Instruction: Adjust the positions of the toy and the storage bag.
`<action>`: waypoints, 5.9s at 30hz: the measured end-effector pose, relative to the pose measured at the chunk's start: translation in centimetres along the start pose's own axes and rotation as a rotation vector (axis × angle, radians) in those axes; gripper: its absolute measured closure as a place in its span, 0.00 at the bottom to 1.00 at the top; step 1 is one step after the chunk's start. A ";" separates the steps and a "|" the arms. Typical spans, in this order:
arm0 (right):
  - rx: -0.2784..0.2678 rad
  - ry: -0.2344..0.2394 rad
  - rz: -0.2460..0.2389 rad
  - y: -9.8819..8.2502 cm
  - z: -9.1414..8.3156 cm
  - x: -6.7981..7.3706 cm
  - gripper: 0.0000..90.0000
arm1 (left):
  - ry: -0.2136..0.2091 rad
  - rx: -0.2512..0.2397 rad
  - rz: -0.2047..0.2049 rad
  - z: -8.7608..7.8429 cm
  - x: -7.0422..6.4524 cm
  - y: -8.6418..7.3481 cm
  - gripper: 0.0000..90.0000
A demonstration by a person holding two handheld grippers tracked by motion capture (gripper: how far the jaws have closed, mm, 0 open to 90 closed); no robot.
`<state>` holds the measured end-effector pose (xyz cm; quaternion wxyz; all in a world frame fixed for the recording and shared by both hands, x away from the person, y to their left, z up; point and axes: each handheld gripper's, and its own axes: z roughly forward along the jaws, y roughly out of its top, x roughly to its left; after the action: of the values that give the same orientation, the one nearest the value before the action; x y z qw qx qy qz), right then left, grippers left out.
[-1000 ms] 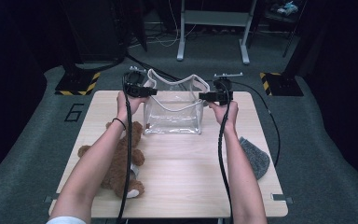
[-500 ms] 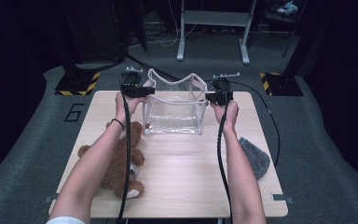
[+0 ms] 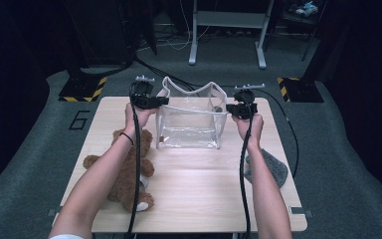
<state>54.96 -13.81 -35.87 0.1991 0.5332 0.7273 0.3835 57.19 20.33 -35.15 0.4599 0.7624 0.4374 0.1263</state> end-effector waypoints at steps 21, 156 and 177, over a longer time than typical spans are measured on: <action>0.016 -0.017 0.006 1.8 0.7 -0.3 0.62 | 0.038 0.065 -0.089 1.0 1.4 2.5 0.38; 0.059 -0.058 0.091 -21.6 -4.1 -5.1 0.00 | 0.087 0.168 -0.183 -11.7 4.6 -13.8 0.00; 0.059 -0.175 -0.015 -23.8 -2.9 -4.3 0.00 | 0.106 0.214 -0.199 -11.0 3.9 -15.1 0.00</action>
<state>39.65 -22.09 -52.91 0.2490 0.5647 0.7222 0.3124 44.63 32.78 -42.21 0.3626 0.7521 0.5454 0.0729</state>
